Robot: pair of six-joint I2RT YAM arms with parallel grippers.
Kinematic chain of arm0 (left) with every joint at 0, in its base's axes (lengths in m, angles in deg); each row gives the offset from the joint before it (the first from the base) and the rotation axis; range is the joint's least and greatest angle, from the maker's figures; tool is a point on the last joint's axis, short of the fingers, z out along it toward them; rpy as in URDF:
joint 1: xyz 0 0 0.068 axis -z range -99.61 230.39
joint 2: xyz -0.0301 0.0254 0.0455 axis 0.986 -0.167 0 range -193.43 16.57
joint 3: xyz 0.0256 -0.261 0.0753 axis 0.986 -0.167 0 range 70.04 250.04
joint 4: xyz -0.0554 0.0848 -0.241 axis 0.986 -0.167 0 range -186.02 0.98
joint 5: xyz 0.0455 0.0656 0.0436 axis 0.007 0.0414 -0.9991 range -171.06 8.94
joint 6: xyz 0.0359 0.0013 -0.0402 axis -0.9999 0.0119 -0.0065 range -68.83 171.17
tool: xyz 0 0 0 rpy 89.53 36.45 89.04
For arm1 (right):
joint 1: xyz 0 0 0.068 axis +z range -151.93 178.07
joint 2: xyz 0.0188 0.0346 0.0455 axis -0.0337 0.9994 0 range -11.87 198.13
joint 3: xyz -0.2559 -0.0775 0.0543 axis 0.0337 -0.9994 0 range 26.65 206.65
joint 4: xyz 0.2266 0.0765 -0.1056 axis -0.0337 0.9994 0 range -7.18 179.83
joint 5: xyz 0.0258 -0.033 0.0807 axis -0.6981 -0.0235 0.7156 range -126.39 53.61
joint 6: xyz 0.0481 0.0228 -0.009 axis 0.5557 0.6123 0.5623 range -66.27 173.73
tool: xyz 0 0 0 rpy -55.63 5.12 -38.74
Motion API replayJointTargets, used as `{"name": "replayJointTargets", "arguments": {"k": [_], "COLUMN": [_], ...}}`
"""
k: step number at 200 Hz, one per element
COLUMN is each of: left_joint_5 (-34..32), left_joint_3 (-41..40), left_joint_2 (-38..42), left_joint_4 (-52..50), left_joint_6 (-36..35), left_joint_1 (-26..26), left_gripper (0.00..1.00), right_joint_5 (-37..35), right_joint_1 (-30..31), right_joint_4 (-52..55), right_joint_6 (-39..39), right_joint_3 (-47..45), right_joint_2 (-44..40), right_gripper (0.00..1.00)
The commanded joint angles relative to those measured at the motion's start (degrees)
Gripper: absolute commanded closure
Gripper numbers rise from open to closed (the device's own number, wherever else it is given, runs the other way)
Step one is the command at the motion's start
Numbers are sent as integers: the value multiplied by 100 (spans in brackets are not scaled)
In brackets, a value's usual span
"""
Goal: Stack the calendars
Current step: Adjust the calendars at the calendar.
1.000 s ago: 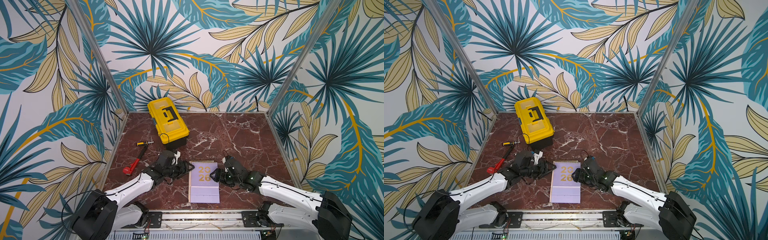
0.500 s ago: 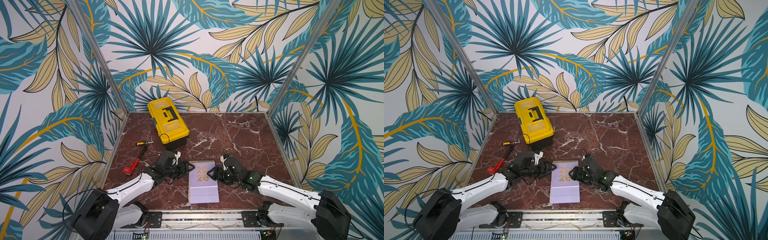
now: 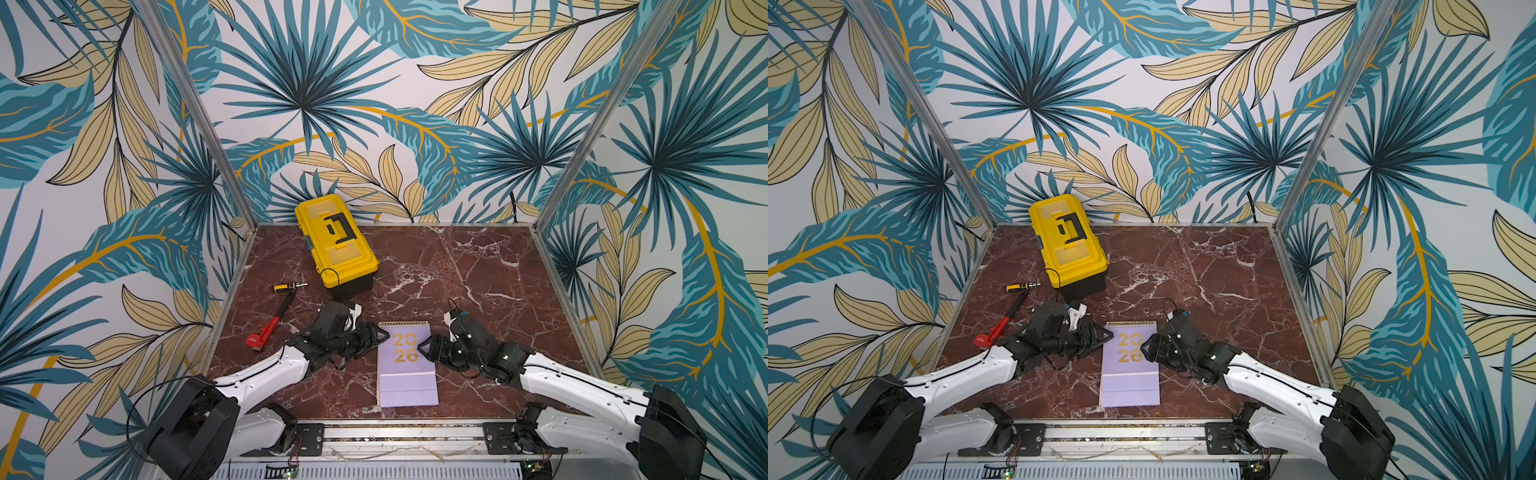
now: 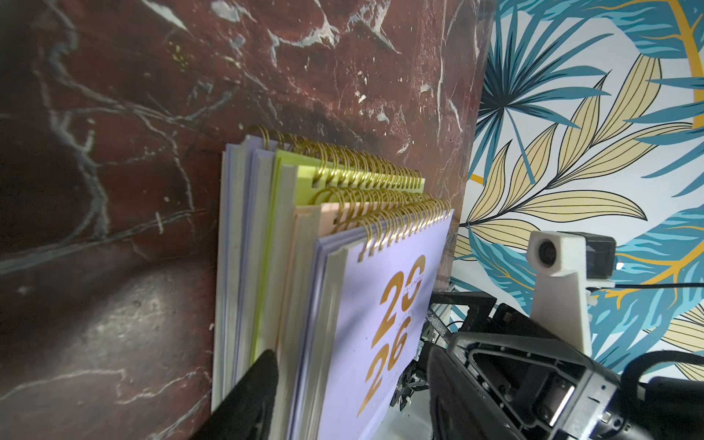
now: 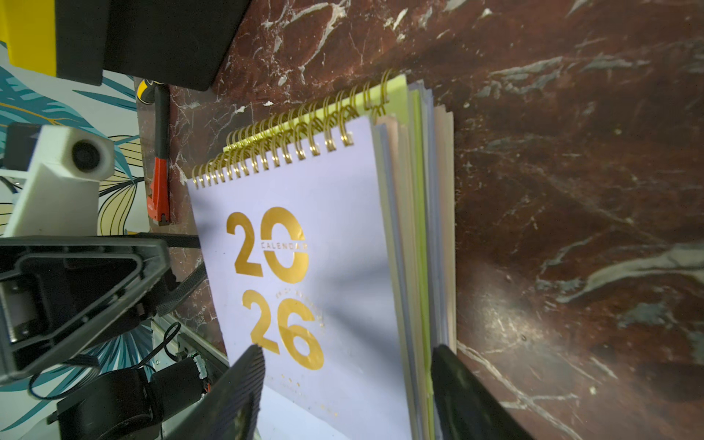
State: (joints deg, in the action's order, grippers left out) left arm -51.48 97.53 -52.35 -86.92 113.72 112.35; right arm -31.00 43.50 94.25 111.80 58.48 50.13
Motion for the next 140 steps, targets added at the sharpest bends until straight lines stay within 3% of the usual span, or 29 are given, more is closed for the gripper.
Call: {"name": "replayJointTargets", "arguments": {"k": [1,140], "left_joint_5": [25,-13], "left_joint_3": [191,239], "left_joint_2": [-20,103], "left_joint_4": [93,212], "left_joint_6": [-5,76], "left_joint_1": [28,29], "left_gripper": [36,36], "right_joint_5": [52,76], "right_joint_1": [27,27], "right_joint_4": [-157,-289], "right_joint_6": [3,47], "right_joint_3": [-55,-151], "right_joint_2": [30,14], "right_gripper": [29,29]}}
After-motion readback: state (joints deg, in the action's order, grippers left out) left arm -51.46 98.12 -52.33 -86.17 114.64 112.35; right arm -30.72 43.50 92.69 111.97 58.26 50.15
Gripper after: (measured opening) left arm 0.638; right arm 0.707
